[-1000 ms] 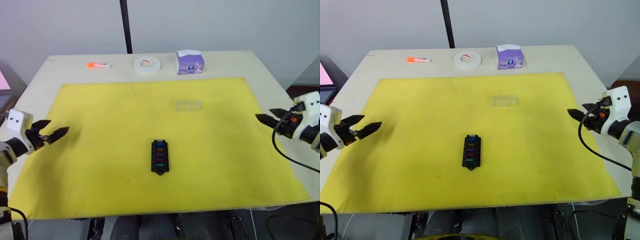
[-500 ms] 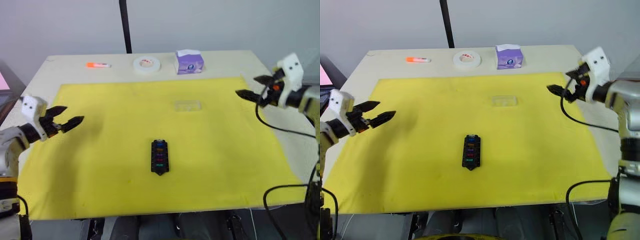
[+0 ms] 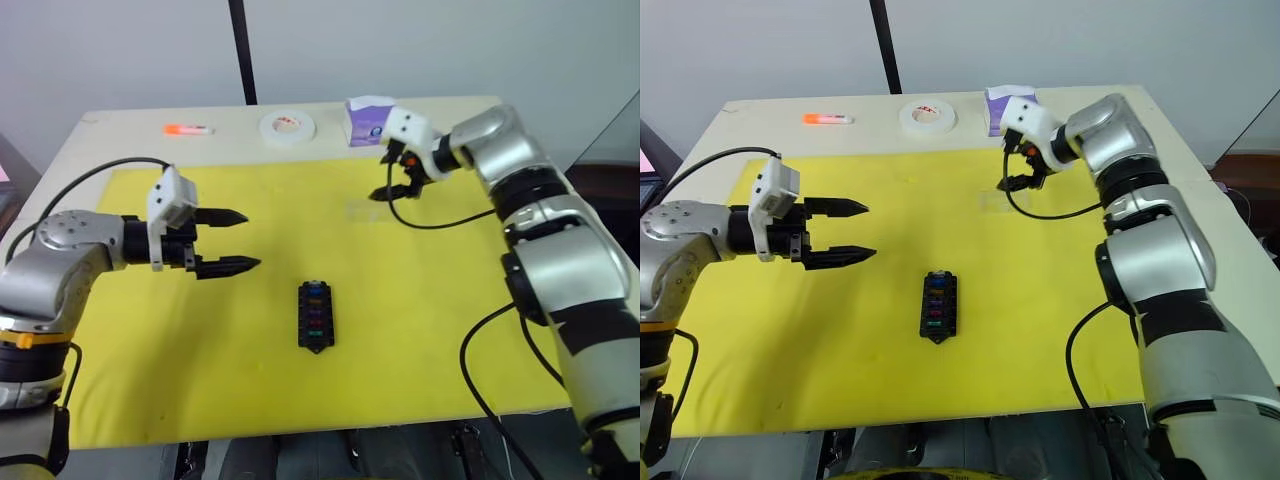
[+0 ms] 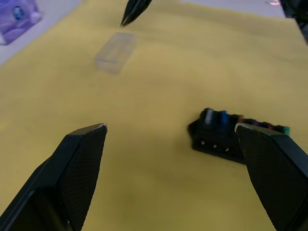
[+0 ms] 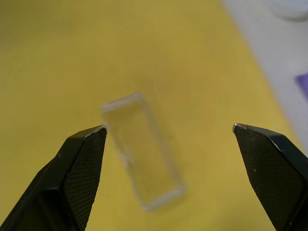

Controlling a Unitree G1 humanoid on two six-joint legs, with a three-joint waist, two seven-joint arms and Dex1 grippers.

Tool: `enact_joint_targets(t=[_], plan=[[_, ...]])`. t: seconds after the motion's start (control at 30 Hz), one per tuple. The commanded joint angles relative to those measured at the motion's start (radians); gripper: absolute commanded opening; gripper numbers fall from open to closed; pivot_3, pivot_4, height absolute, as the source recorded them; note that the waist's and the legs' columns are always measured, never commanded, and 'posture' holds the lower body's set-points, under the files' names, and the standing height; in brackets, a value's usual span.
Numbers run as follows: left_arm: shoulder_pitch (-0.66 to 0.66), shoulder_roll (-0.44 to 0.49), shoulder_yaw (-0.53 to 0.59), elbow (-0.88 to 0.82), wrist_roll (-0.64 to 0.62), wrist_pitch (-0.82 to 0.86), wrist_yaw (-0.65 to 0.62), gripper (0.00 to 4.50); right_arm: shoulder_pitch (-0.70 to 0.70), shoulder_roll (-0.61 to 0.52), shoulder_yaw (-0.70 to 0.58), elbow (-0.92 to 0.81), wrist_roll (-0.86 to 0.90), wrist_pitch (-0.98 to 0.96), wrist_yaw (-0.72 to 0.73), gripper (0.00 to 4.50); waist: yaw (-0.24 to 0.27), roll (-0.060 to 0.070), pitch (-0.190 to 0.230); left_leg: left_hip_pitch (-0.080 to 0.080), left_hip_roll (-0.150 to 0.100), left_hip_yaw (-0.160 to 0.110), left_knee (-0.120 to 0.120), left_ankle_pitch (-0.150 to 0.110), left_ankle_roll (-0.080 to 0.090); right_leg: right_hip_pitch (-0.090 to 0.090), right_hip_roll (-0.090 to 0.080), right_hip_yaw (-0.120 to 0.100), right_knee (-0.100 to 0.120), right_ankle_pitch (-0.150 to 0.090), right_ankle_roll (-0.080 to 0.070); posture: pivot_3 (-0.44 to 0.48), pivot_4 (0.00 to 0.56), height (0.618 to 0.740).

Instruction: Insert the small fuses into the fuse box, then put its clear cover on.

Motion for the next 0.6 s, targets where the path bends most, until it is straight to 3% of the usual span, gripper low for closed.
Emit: enact_joint_targets(t=[0.03,0.4,0.5,0.6], plan=[[0.016,0.008,0.038,-0.062,-0.025,0.015,0.029,4.50,-0.022,0.015,-0.006,0.040,-0.048,-0.038,-0.030,4.45,0.001,0.000,0.000,0.000,0.000,0.000,0.000,0.000,0.000,0.000,0.000,0.000,0.000,0.000,0.000,0.000,0.150,0.740],[0.139,0.032,0.124,-0.167,-0.056,0.061,0.110,4.50,0.044,0.090,-0.029,0.095,-0.132,-0.014,-0.190,4.45,-0.001,0.000,0.000,0.000,0.000,-0.001,0.001,0.000,0.000,0.000,0.001,0.000,0.001,0.000,0.000,0.000,0.150,0.740],[0.170,0.045,0.159,-0.199,-0.072,0.081,0.134,4.50,0.061,0.097,-0.042,0.100,-0.140,0.014,-0.206,3.84,-0.001,0.000,0.000,0.001,0.000,-0.001,0.001,0.000,0.000,0.001,0.001,0.000,0.001,0.000,0.000,0.000,0.150,0.740],[0.191,0.053,0.186,-0.219,-0.085,0.096,0.151,4.50,0.067,0.091,-0.049,0.100,-0.155,0.015,-0.187,2.94,0.000,0.000,0.000,0.001,0.000,-0.001,0.001,0.000,0.000,0.001,0.001,0.000,0.001,0.000,0.000,0.000,0.150,0.740]])
